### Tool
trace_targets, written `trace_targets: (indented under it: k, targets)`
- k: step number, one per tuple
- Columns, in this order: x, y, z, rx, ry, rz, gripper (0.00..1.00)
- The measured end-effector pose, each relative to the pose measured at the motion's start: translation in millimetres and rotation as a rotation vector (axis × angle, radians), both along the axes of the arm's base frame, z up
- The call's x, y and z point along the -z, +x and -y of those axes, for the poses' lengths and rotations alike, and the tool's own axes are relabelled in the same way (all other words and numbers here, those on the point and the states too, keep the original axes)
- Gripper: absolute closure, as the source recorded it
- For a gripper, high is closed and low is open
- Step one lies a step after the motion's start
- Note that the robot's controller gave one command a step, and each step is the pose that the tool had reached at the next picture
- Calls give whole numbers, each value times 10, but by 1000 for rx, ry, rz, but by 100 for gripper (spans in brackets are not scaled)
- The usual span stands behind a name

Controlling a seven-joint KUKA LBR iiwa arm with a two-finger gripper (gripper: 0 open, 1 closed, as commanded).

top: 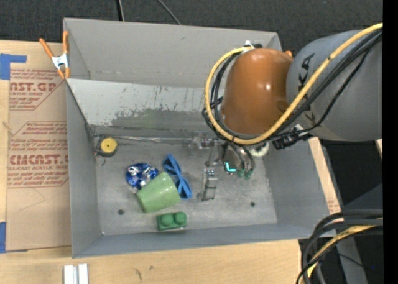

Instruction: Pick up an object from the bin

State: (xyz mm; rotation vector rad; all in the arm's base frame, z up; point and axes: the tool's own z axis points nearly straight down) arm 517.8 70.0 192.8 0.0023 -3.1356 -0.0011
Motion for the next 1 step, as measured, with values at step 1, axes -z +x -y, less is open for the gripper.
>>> trace_targets:
  k: [1]
  targets:
    - [1155,264,-403,-162,0,1,0]
